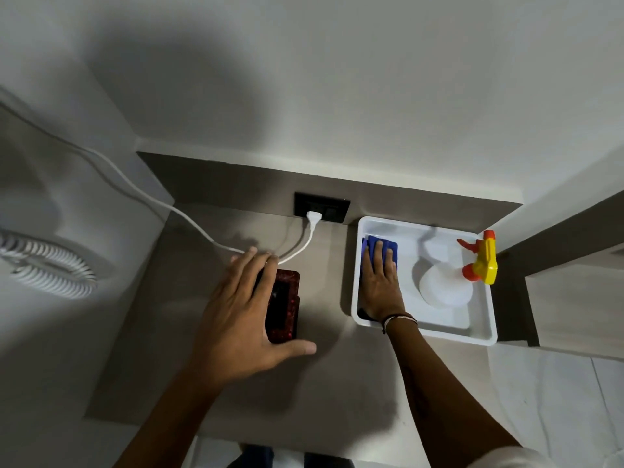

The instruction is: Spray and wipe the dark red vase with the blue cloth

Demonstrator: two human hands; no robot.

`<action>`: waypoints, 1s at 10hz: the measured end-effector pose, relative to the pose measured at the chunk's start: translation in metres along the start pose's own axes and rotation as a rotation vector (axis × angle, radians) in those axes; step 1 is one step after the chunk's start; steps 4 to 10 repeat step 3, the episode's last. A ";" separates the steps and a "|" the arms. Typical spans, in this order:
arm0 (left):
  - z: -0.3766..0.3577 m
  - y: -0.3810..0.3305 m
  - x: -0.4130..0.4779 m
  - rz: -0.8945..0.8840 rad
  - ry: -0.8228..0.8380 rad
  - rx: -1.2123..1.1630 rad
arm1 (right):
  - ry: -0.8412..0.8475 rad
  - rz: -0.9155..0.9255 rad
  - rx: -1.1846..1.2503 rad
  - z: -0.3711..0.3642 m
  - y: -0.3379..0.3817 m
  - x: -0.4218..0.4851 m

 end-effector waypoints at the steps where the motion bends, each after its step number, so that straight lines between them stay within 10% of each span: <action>1: 0.003 -0.001 -0.002 0.002 -0.041 -0.006 | 0.018 0.013 0.008 0.016 -0.001 -0.008; 3: 0.005 -0.004 -0.002 0.049 0.006 -0.048 | -0.236 0.070 0.090 0.056 0.047 -0.052; 10: 0.005 -0.004 -0.002 0.049 0.006 -0.048 | -0.236 0.070 0.090 0.056 0.047 -0.052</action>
Point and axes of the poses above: each hand's wrist, its own x-axis towards the middle knuckle, its own z-axis out of the back of the hand, y = z × x, the point moved 3 cm from there along x, towards the middle knuckle, and after that the axes turned 5 degrees about z, right-handed, at the moved point
